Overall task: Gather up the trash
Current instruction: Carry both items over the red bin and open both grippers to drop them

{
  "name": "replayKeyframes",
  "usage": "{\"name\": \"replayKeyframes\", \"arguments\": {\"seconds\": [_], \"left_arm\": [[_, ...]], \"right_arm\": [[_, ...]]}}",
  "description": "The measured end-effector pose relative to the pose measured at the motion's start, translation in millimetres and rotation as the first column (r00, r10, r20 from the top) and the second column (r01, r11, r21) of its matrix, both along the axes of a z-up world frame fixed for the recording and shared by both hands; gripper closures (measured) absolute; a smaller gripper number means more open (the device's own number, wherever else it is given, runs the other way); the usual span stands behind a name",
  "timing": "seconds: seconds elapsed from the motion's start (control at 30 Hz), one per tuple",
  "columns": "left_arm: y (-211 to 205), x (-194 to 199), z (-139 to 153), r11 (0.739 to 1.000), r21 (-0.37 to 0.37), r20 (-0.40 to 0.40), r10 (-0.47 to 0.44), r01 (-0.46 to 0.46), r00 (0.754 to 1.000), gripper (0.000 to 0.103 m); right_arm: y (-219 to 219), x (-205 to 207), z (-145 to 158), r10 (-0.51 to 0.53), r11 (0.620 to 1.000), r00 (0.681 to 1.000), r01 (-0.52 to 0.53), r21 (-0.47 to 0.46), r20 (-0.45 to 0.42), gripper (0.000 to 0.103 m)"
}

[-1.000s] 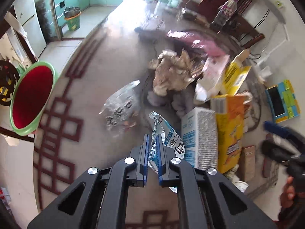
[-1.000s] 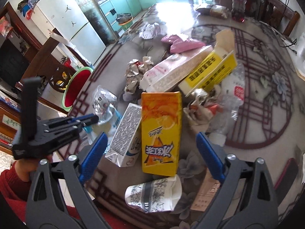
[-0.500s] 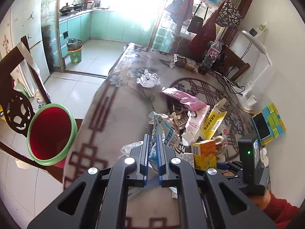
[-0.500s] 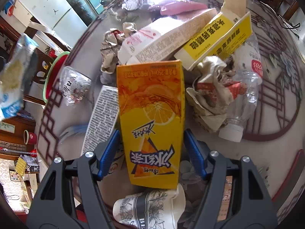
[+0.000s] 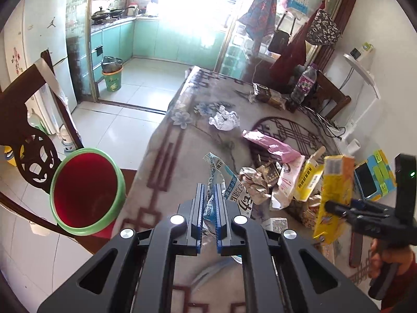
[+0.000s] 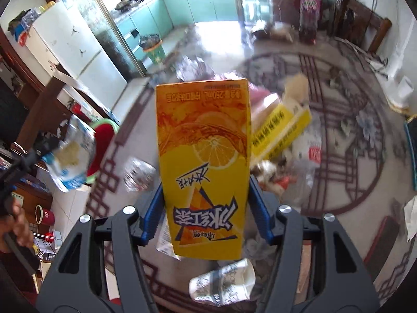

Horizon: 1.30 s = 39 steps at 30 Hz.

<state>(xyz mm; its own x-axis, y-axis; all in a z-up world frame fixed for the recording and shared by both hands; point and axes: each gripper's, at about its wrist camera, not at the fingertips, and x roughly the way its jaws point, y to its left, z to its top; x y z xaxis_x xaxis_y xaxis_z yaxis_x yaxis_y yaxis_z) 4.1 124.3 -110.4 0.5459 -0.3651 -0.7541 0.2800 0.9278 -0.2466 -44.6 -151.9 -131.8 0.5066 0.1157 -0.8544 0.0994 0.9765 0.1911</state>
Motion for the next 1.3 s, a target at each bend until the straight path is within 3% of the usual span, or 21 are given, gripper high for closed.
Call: {"name": "replayKeyframes", "arguments": {"seconds": [0.2,0.4,0.6,0.83,0.97,1.3], "left_arm": [[48,10,-3,0.995,0.015,0.003,0.098,-0.099,0.995,0.098],[114,14,-10,0.972,0.037,0.005,0.232,-0.232,0.973,0.098],[174,22,-30,0.936,0.076,-0.012,0.346,-0.344,0.938,0.098],[214,57,-56,0.914,0.104,-0.031,0.398,-0.393,0.917,0.098],[218,75,-62,0.916,0.109,-0.027,0.392,-0.387,0.920,0.098],[220,112,-79,0.916,0.132,-0.049,0.387,-0.378,0.921,0.098]], "right_arm": [[49,40,25,0.118,0.993,0.991,-0.120,0.025,0.069,0.044],[123,92,11,0.291,0.955,0.955,-0.293,0.050,0.055,0.044],[202,132,-6,0.432,0.896,0.900,-0.436,0.082,0.063,0.044],[275,168,-24,0.526,0.843,0.848,-0.530,0.091,0.068,0.044],[302,178,-29,0.557,0.824,0.829,-0.560,0.087,0.060,0.044],[322,204,-53,0.564,0.821,0.826,-0.562,0.100,0.008,0.044]]}}
